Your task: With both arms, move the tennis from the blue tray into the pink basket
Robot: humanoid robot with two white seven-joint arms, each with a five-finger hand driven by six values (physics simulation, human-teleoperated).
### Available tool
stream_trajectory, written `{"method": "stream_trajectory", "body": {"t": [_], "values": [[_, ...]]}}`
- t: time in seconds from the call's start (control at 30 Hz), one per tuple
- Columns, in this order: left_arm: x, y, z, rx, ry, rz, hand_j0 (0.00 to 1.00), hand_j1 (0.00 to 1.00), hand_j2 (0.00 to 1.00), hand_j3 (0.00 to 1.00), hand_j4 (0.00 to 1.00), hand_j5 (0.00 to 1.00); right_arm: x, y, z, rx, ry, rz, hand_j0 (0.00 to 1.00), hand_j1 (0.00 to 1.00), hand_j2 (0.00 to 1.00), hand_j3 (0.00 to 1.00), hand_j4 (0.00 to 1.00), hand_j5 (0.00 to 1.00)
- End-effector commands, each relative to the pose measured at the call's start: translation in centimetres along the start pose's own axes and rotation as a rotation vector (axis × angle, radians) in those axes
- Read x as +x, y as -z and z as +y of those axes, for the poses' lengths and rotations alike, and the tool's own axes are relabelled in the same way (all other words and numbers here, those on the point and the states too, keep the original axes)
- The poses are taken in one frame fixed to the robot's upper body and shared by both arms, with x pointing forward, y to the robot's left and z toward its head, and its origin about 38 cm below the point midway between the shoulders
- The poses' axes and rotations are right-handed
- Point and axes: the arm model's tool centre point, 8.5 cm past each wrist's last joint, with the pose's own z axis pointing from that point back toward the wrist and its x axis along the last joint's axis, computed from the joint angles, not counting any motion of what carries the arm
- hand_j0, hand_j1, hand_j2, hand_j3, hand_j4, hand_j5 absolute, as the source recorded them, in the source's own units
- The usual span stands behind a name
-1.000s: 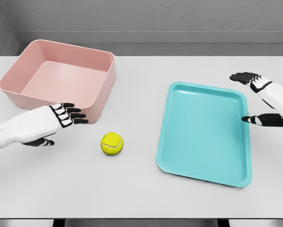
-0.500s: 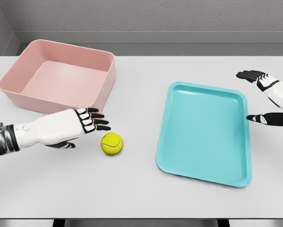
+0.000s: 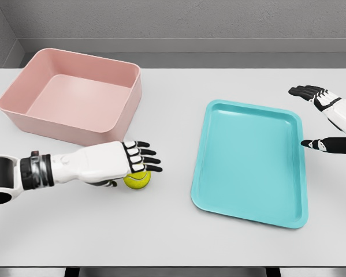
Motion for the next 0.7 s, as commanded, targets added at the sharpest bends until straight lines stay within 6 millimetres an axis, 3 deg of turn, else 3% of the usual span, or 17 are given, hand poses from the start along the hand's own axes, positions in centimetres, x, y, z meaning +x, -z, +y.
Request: {"method": "stream_trajectory", "body": {"t": [0.0, 0.27, 0.57, 0.67], "values": [[0.2, 0.3, -0.3, -0.002, -0.012, -0.010, 1.00, 1.00, 1.00, 1.00, 1.00, 1.00, 0.0, 0.0, 0.0, -0.004, 0.007, -0.002, 1.00, 1.00, 1.00, 1.00, 1.00, 1.00], [0.4, 1.0, -0.7, -0.024, -0.032, -0.040, 1.00, 1.00, 1.00, 1.00, 1.00, 1.00, 0.0, 0.0, -0.1, -0.005, 0.006, -0.001, 1.00, 1.00, 1.00, 1.00, 1.00, 1.00], [-1.2, 0.7, -1.7, -0.042, -0.076, -0.003, 1.00, 1.00, 1.00, 1.00, 1.00, 1.00, 0.0, 0.0, -0.1, -0.005, 0.006, -0.001, 1.00, 1.00, 1.00, 1.00, 1.00, 1.00], [-1.2, 1.6, -1.9, -0.036, -0.084, -0.013, 1.00, 1.00, 1.00, 1.00, 1.00, 1.00, 0.0, 0.0, -0.1, -0.006, 0.007, -0.002, 1.00, 1.00, 1.00, 1.00, 1.00, 1.00]]}}
